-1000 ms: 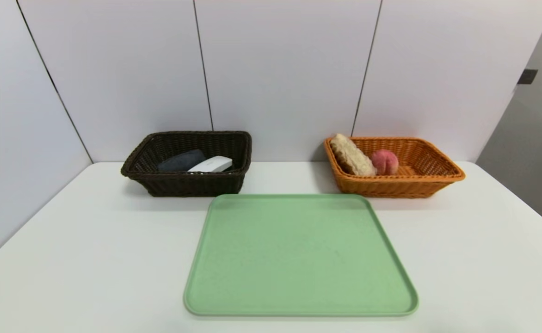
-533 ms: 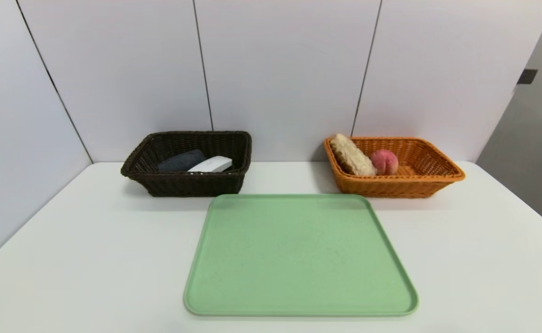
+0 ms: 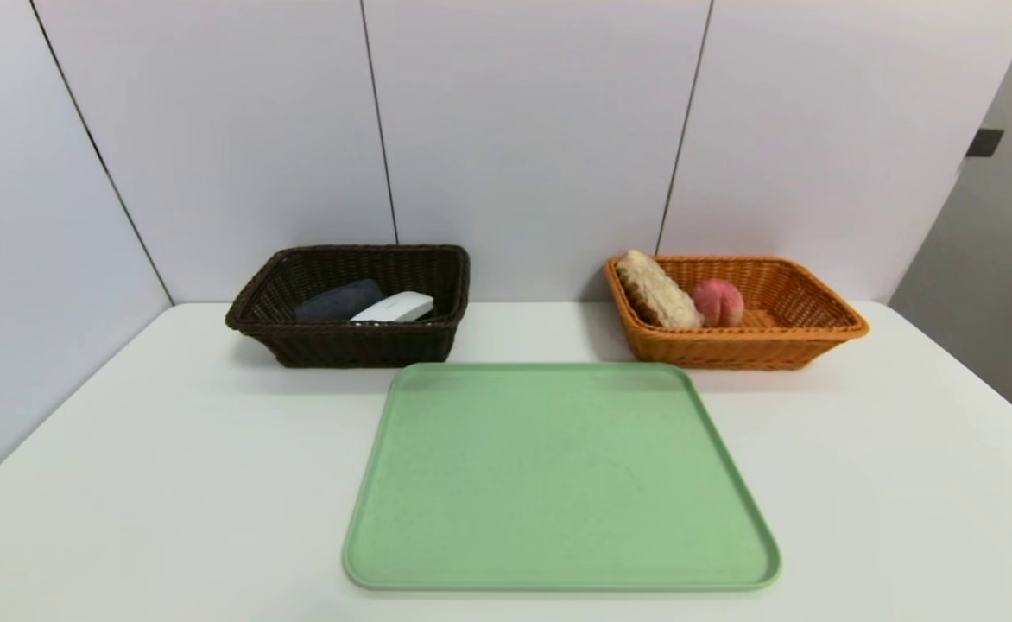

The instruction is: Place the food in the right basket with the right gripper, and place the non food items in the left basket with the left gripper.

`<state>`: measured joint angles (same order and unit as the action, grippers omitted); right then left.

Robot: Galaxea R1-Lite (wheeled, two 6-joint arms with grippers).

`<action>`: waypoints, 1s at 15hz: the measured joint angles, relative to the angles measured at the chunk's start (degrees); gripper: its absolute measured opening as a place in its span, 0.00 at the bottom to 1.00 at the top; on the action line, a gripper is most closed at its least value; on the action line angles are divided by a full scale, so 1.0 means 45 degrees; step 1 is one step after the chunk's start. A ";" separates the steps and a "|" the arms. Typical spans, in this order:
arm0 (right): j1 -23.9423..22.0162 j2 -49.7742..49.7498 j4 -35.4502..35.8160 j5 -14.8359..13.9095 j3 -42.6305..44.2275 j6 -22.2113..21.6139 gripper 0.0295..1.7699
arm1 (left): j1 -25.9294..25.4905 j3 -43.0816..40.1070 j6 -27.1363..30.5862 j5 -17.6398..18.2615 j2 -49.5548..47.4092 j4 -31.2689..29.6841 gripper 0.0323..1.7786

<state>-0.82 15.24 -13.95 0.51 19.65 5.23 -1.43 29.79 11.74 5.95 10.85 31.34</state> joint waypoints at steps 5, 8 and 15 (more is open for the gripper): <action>-0.0068 -0.0826 0.4047 -0.0217 -0.2861 -0.0024 0.96 | 0.0141 -0.4020 0.0049 0.0011 -0.1138 -0.4676 0.95; -0.0073 -0.0948 0.5125 -0.0358 -0.4088 -0.0200 0.96 | 0.0238 -0.5377 0.0141 -0.0098 -0.1991 -0.5497 0.95; 0.0054 -0.2089 0.3305 0.0076 -0.4362 -0.0626 0.96 | 0.0282 -0.6090 -0.0019 -0.0423 -0.2389 -0.5833 0.95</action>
<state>-0.57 5.84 0.93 0.85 0.02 2.41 -0.16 2.39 11.65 4.05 0.10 5.10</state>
